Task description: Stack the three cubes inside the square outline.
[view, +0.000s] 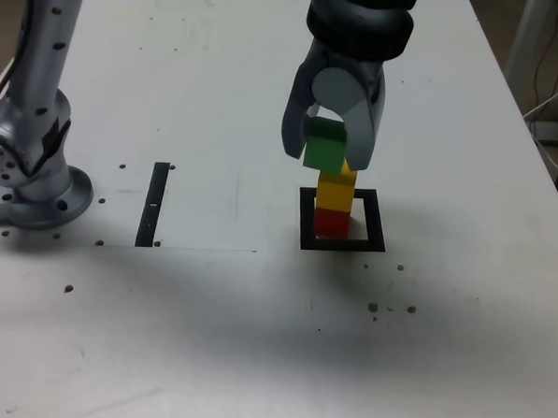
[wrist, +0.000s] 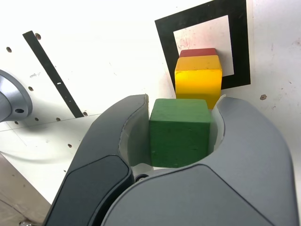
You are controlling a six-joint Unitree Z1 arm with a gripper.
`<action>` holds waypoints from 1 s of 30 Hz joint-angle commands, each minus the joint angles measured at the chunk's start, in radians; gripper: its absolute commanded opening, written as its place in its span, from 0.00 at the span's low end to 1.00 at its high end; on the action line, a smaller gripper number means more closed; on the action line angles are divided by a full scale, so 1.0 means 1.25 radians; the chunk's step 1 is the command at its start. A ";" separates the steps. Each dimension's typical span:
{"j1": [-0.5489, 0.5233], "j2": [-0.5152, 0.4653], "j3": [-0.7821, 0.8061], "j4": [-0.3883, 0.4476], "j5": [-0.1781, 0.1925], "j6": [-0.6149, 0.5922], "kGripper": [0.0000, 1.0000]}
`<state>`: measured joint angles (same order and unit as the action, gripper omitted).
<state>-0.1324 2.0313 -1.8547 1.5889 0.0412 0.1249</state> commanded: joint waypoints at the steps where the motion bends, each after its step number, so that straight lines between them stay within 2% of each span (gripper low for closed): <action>1: 0.005 -0.002 -0.004 0.007 0.000 0.009 0.28; 20: 0.011 0.042 -0.023 0.004 0.002 0.037 0.29; 30: 0.014 0.045 -0.029 0.002 0.002 0.042 0.36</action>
<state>-0.1165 2.0805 -1.8906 1.5859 0.0434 0.1751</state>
